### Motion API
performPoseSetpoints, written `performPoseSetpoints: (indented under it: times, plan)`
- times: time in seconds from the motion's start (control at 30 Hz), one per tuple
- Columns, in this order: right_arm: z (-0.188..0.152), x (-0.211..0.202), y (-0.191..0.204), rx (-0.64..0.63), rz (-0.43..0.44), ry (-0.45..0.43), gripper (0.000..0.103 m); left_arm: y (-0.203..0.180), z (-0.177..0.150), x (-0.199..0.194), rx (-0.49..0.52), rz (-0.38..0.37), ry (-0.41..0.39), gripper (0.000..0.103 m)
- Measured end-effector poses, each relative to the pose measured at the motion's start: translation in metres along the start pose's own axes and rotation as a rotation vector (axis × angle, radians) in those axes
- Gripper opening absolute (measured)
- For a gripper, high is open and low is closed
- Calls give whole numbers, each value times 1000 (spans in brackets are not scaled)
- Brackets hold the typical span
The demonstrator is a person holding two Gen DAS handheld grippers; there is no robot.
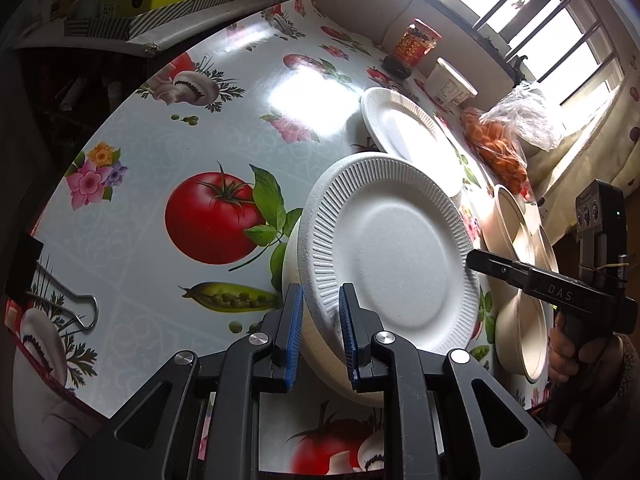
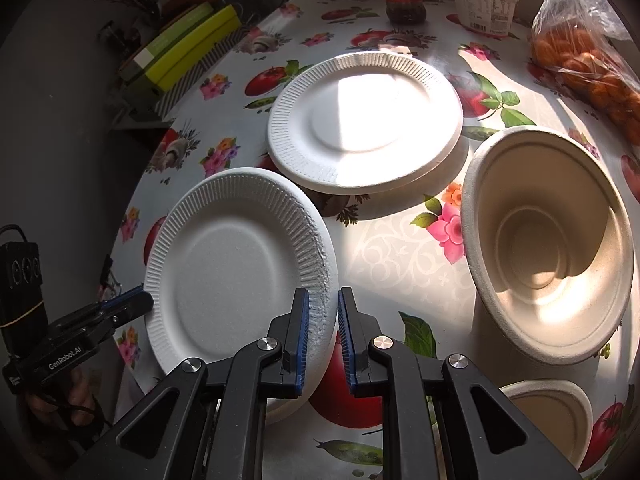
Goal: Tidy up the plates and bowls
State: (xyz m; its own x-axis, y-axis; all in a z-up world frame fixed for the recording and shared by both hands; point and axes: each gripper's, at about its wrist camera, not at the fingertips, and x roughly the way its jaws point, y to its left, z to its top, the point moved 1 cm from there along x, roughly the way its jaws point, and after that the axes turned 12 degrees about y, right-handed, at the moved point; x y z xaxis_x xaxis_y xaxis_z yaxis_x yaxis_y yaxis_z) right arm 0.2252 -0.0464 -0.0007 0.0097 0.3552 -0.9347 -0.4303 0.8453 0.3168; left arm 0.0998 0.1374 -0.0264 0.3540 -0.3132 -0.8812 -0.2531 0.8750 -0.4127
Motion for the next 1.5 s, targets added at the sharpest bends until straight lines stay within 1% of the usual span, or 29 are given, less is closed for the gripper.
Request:
performPoseSetpoints:
  times: [0.3,0.67,0.87,1.1,1.17,1.23,1.27,1.3,1.33,1.4,1.43,1.5]
  plan:
    - [-6,5,0,-3,0,14,15,-2,-7,0,6,27,9,19]
    - [-9,12,3,-26,-27,27,16,-1,-13,4,-2,50,35,19]
    - [-9,13,6,-42,-47,20,16,-1,-14,4,-1,68,33,19]
    - [-10,13,7,-44,-48,19,17,-2,-12,4,7,93,32,19]
    - [-10,13,7,-42,-47,18,17,0,-12,3,9,86,29,23]
    - [-9,13,7,-38,-51,15,23,1,-12,1,6,81,23,26]
    - [-8,13,6,-33,-53,13,31,2,-12,0,5,78,18,27]
    - [-8,12,5,-29,-50,11,36,4,-12,-1,0,75,14,27]
    - [-7,12,4,-26,-44,9,37,6,-11,-3,-7,71,8,28]
    - [-6,12,3,-23,-38,8,37,10,-10,-5,-19,65,0,33]
    - [-6,13,4,-24,-41,9,37,13,-9,-4,-29,63,0,39]
    - [-6,14,4,-26,-46,12,37,18,-7,-1,-53,56,16,40]
